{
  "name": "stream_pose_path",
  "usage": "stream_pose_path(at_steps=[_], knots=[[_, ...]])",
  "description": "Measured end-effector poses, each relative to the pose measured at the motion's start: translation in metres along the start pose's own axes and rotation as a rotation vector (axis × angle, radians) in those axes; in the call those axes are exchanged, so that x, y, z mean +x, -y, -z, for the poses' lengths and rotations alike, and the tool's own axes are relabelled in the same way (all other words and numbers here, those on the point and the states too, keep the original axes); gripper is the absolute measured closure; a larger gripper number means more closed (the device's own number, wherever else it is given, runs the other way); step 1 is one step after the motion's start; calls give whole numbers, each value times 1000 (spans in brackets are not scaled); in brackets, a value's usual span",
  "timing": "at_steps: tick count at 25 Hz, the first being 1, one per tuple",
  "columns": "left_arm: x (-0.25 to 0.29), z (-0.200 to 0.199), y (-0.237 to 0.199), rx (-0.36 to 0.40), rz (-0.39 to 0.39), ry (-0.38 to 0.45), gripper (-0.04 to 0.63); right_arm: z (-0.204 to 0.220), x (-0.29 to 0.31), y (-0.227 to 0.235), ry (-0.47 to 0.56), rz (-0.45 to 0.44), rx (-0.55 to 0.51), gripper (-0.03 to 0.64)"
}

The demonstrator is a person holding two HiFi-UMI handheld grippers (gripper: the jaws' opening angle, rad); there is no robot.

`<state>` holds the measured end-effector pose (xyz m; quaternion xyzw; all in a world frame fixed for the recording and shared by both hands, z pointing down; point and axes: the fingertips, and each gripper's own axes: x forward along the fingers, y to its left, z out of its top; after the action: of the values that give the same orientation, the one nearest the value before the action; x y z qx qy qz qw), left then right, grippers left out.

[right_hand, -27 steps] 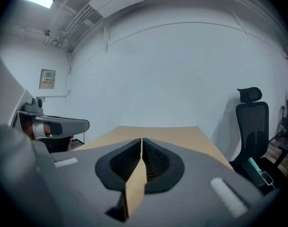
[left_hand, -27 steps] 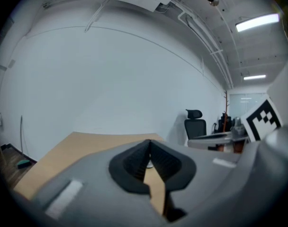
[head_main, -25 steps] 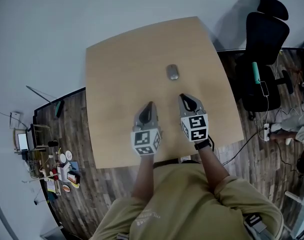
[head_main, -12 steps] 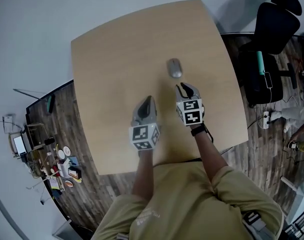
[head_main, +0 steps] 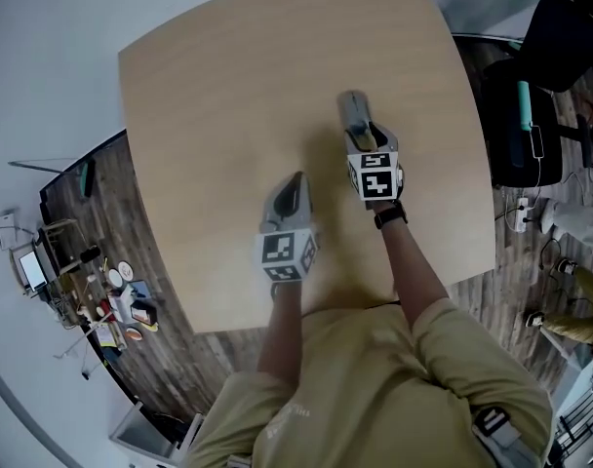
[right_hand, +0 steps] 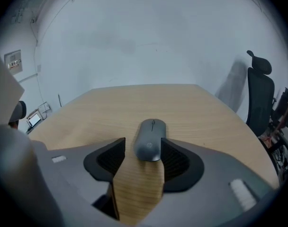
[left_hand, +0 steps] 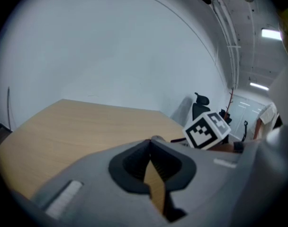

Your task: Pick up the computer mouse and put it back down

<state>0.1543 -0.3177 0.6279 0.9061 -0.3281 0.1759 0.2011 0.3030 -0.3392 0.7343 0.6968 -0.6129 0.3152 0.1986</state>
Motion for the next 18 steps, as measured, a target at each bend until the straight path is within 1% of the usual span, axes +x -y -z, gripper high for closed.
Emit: stream_pose_path(at_steps=[9, 12, 16, 17, 18], knots=[[4, 14, -23, -18, -6, -34, 594, -2, 44, 18, -37, 88, 22, 230], [5, 17, -25, -21, -7, -41, 594, -5, 55, 22, -50, 100, 30, 198], [6, 20, -29, -29, -14, -43, 594, -7, 62, 22, -59, 103, 28, 198], [7, 20, -30, -31, -16, -42, 594, -8, 63, 21, -56, 102, 27, 214], [7, 20, -31, -34, -18, -41, 594, -9, 62, 18, -51, 103, 26, 244]])
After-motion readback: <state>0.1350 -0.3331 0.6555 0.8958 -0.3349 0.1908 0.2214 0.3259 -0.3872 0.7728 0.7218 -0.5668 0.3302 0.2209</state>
